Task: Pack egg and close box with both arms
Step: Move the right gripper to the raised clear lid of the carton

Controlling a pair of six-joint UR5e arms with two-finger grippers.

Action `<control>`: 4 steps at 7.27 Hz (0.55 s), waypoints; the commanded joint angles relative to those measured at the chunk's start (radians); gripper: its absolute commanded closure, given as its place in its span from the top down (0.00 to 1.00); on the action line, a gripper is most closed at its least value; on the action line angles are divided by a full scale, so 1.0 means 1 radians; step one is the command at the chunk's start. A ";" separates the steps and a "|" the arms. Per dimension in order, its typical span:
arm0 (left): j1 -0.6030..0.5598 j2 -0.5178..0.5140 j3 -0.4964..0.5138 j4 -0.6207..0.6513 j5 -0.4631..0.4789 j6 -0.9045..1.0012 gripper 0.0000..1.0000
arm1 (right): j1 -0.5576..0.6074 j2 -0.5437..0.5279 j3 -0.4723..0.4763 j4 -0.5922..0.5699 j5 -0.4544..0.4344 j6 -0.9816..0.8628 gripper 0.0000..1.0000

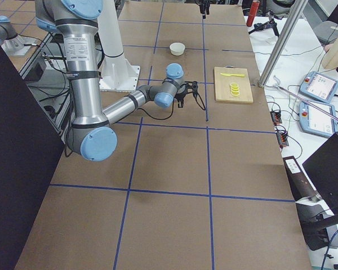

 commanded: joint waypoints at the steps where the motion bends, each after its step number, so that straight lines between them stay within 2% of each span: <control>1: -0.036 0.050 0.011 0.000 -0.001 0.134 0.83 | -0.055 0.131 -0.003 -0.130 -0.074 0.018 0.00; 4: -0.038 0.060 0.006 0.000 -0.001 0.135 0.83 | -0.055 0.146 0.002 -0.151 -0.076 0.018 0.00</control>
